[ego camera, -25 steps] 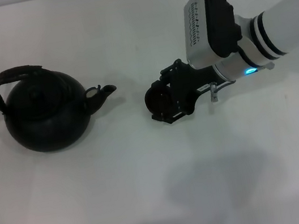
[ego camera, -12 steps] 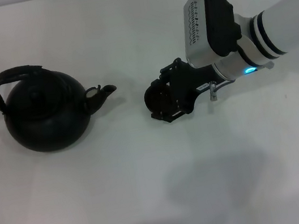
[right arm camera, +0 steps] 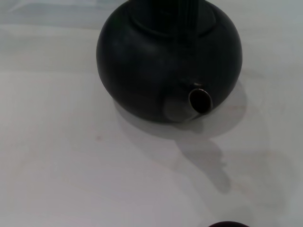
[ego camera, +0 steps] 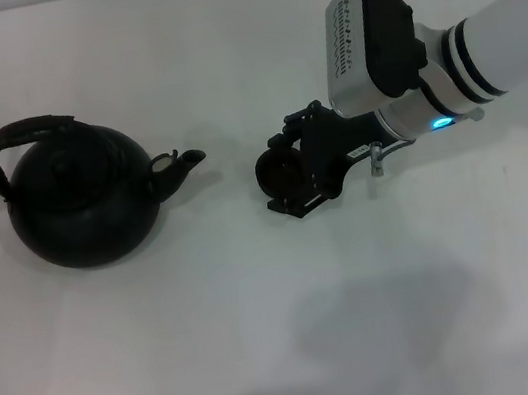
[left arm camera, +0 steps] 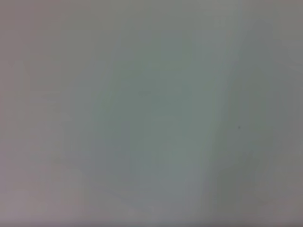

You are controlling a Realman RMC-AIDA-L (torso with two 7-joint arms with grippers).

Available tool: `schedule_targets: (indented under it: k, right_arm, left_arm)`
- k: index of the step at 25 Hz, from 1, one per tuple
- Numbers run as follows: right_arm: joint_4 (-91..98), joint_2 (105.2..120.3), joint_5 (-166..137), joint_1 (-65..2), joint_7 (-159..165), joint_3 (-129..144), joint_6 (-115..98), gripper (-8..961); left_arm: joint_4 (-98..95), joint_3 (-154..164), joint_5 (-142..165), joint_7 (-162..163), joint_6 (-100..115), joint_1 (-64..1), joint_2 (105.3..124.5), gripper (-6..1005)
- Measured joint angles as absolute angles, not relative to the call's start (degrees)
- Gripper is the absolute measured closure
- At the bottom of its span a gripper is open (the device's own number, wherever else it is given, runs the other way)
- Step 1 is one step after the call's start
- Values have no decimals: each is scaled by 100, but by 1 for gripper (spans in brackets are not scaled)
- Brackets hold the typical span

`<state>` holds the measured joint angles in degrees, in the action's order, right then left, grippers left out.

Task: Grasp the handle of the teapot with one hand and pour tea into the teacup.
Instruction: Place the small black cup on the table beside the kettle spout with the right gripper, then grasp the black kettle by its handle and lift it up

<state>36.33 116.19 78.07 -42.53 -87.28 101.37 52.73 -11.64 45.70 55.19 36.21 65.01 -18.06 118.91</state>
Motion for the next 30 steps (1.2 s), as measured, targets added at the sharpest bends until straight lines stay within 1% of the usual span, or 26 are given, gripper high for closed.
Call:
schedule_targets:
  k: [1,15,23,30]
  right_arm:
    - [3633,11619,7808,-4253,-8726,10132,5274,79]
    - [3686,11553,7774,-4188,-8701,10017,5269,80]
    - [3695,11510,7568,-4119,-8753,9502,5269,80]
    - [3716,11502,6922,-4011,-8759,8908,5223,81]
  left_arm:
    - [-1164,4570,5519,3621,6501,-1807,11891,271]
    - [-1160,4565,5475,3621,6504,-1811,11900,270]
    - [-1160,4548,5475,3613,6477,-1811,11894,271]
    - [-1160,4549,5475,3616,6485,-1819,11891,270]
